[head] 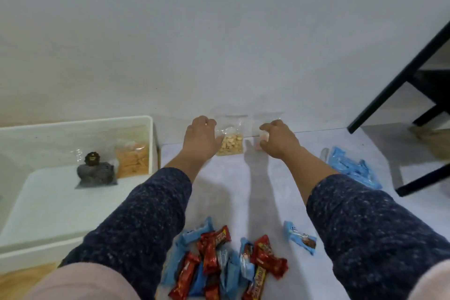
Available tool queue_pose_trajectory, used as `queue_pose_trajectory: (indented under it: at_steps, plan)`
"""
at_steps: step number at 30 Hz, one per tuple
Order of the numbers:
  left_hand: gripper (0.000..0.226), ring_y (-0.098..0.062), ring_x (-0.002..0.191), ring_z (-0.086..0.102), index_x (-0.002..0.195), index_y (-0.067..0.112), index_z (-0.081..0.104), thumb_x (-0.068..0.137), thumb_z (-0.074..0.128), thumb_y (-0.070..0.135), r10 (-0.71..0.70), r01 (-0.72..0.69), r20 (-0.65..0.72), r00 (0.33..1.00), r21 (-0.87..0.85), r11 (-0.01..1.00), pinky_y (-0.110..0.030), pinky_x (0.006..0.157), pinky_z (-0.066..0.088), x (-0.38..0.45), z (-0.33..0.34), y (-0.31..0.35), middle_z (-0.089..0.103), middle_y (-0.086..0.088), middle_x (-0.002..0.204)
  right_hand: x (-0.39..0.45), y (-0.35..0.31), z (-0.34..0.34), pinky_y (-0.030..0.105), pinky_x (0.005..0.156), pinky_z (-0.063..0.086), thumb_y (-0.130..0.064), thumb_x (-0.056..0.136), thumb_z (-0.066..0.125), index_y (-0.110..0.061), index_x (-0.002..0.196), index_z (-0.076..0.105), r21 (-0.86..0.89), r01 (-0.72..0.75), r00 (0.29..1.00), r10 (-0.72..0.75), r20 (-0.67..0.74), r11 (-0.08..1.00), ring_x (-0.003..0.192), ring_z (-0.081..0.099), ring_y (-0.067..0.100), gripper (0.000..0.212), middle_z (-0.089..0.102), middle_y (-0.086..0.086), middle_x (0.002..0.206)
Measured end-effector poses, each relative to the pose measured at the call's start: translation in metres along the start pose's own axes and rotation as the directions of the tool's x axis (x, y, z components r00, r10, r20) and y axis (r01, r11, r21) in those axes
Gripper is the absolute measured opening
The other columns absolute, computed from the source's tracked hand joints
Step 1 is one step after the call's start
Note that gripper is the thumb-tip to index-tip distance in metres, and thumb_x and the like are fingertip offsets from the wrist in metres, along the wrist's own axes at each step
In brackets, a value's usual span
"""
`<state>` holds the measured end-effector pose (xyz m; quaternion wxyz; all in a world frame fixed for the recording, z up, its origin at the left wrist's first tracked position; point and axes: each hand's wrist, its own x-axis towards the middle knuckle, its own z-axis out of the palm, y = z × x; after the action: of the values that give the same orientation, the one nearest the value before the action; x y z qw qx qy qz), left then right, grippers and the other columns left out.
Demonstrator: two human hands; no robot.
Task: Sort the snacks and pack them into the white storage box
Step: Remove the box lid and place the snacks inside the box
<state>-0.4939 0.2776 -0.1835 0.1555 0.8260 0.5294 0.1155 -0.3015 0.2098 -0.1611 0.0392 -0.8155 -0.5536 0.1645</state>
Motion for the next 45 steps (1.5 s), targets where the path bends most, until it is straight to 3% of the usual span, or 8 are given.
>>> queue_pose_trajectory:
  at_steps: [10,13,21,25,31,36,41,45]
  plan:
    - [0.052,-0.031,0.136,0.028,0.136,0.025,0.039,0.089,0.058,0.036,-0.337,0.364,0.157,0.928,-0.195,0.911,-0.039,0.102,0.038,0.038,0.082,0.024,0.028,-0.014,0.145,0.077,0.082,0.030,0.033,0.108,0.035,-0.033,0.086,0.056,-0.034,0.131,0.049,0.161,-0.051,0.993,0.032,0.118,0.986,0.134,0.037,0.026,0.045,0.022,0.008,0.152]
    - [0.046,-0.027,0.114,0.046,0.130,0.026,0.043,0.087,0.061,0.031,-0.346,0.387,0.177,0.921,-0.336,0.859,-0.029,0.088,0.042,0.050,0.090,0.025,0.033,-0.013,0.137,0.091,0.085,0.035,0.026,0.097,0.042,-0.026,0.082,0.068,-0.030,0.121,0.060,0.331,-0.090,0.993,0.060,0.101,0.939,0.123,0.049,0.027,0.040,0.027,0.012,0.147]
    - [0.030,-0.021,0.082,0.053,0.111,0.016,0.055,0.082,0.065,0.013,-0.339,0.345,0.087,0.937,-0.395,0.852,-0.025,0.066,0.038,0.064,0.092,0.031,0.055,-0.009,0.093,0.107,0.081,0.042,0.012,0.057,0.036,-0.008,0.075,0.068,-0.026,0.090,0.068,0.504,-0.029,0.999,0.032,0.002,0.863,0.079,0.053,0.019,0.024,0.048,0.006,0.101]
    - [0.030,-0.019,0.083,0.053,0.105,0.019,0.057,0.082,0.054,0.000,-0.338,0.369,0.152,0.929,-0.456,0.810,-0.025,0.064,0.043,0.062,0.088,0.035,0.052,0.002,0.080,0.098,0.075,0.038,0.012,0.063,0.039,0.001,0.078,0.059,-0.017,0.096,0.070,0.524,0.008,1.000,-0.003,-0.011,0.852,0.084,0.050,0.013,0.028,0.051,-0.012,0.074]
    - [0.038,-0.018,0.097,0.056,0.110,0.027,0.059,0.086,0.048,0.000,-0.226,0.309,0.214,0.950,-0.558,0.770,-0.024,0.068,0.046,0.055,0.062,0.036,0.058,0.007,0.103,0.077,0.063,0.020,0.029,0.087,0.051,0.008,0.079,0.051,-0.018,0.101,0.071,0.686,-0.031,0.995,0.085,-0.045,0.727,0.093,0.056,0.013,0.039,0.059,-0.006,0.097]
    - [0.042,-0.020,0.101,0.061,0.098,0.038,0.060,0.083,0.049,0.001,-0.190,0.242,0.152,0.970,-0.679,0.693,-0.041,0.081,0.057,0.039,0.020,0.026,0.063,0.008,0.099,0.046,0.025,-0.010,0.007,0.058,0.046,0.010,0.081,0.051,-0.014,0.102,0.071,0.760,0.011,0.987,0.116,-0.114,0.650,0.086,0.055,0.010,0.037,0.060,-0.011,0.083]
    - [0.033,-0.015,0.083,0.061,0.083,0.037,0.060,0.087,0.058,0.004,-0.153,0.120,0.032,0.988,-0.782,0.611,-0.032,0.069,0.052,0.006,-0.049,-0.005,0.063,0.001,0.103,0.007,-0.043,-0.034,0.024,0.064,0.045,0.007,0.079,0.045,-0.029,0.072,0.064,0.782,0.087,0.975,0.107,-0.193,0.618,0.076,0.055,0.018,0.042,0.057,-0.006,0.075]
    - [0.032,-0.010,0.071,0.055,0.084,0.031,0.058,0.089,0.055,0.000,-0.147,0.043,-0.046,0.988,-0.836,0.547,-0.023,0.055,0.046,-0.025,-0.112,-0.050,0.060,-0.002,0.095,-0.023,-0.122,-0.048,0.026,0.061,0.045,0.008,0.078,0.045,-0.027,0.072,0.061,0.788,0.180,0.962,0.063,-0.267,0.589,0.070,0.051,0.015,0.039,0.053,-0.006,0.077]
